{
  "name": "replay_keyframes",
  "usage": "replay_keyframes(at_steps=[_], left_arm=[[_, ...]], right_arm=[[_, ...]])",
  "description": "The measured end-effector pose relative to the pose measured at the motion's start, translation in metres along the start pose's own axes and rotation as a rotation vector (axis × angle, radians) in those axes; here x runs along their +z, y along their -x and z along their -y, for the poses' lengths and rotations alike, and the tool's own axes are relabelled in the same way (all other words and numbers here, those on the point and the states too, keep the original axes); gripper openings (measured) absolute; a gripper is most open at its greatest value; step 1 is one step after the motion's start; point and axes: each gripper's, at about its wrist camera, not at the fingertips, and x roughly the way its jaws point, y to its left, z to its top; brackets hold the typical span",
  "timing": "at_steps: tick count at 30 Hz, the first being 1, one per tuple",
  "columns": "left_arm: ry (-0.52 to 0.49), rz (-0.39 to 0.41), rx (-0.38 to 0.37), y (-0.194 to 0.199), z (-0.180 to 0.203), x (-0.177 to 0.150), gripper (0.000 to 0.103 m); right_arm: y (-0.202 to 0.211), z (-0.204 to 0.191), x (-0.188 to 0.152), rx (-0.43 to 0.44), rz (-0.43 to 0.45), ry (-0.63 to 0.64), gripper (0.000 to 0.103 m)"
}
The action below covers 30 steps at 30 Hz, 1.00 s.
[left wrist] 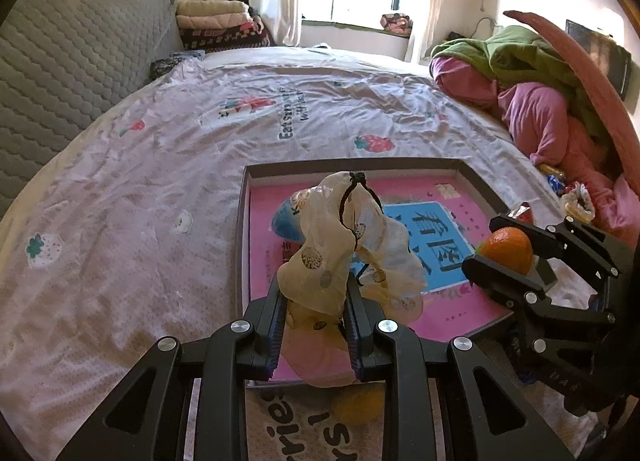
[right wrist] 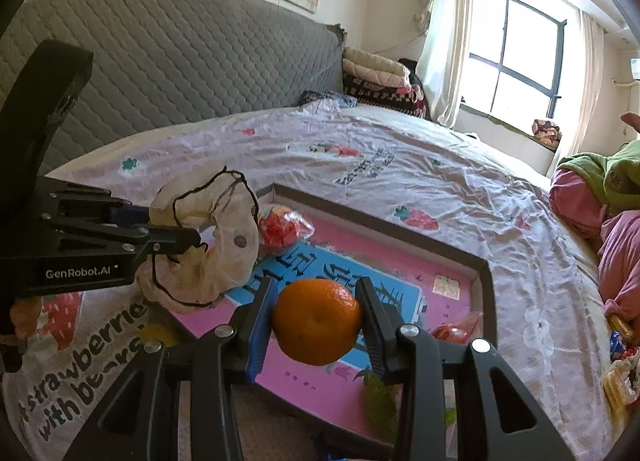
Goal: Organize objects
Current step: 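Lift the orange and mesh bag and carry both over the tray, then lower the orange and mesh bag into the tray and open both grippers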
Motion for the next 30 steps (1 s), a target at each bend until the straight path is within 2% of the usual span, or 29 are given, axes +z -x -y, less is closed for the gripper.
replay_keyframes(at_steps=[19,30], left_arm=[[-0.02,-0.031,-0.004,-0.012,0.002,-0.006,0.027],[-0.047,-0.067,-0.021,-0.022,0.01,-0.011,0.027]], right_arm=[[-0.019,-0.004,-0.004,0.004,-0.053,0.018,0.041],[-0.038,0.0,-0.012,0.005,-0.138,0.008,0.041]])
